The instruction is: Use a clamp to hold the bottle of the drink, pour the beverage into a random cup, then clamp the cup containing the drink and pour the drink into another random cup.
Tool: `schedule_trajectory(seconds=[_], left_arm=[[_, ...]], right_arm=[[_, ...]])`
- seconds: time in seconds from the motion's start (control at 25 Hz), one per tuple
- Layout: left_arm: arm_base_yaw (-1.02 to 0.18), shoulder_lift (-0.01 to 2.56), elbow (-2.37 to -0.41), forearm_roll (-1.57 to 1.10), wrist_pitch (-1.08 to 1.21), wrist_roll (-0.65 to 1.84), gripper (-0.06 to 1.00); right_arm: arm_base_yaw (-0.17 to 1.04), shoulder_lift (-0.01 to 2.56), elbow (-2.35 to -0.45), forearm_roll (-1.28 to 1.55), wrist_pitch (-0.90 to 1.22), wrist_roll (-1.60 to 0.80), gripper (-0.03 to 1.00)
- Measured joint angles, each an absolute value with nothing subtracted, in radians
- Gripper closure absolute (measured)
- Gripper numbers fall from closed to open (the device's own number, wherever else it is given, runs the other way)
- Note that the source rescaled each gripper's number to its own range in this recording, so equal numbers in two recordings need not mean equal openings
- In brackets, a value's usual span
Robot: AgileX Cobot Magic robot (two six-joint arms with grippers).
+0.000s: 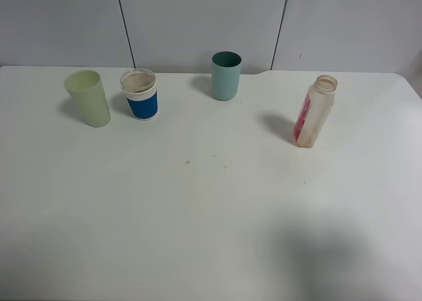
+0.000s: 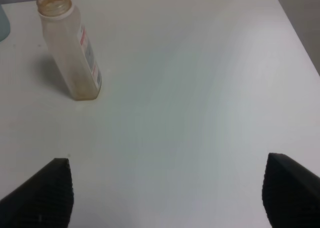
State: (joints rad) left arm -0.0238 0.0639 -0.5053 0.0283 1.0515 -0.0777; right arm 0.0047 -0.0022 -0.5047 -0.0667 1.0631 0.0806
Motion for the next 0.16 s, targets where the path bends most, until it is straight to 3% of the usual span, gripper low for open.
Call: schedule_trajectory(seconds=[0.16], left_arm=[[-0.024,0.064,-0.505,0.028,1.051,-0.078,-0.03]], right_arm=[[0.005,-0.002,-0.505,-0.067,1.063,0.081,0.37]])
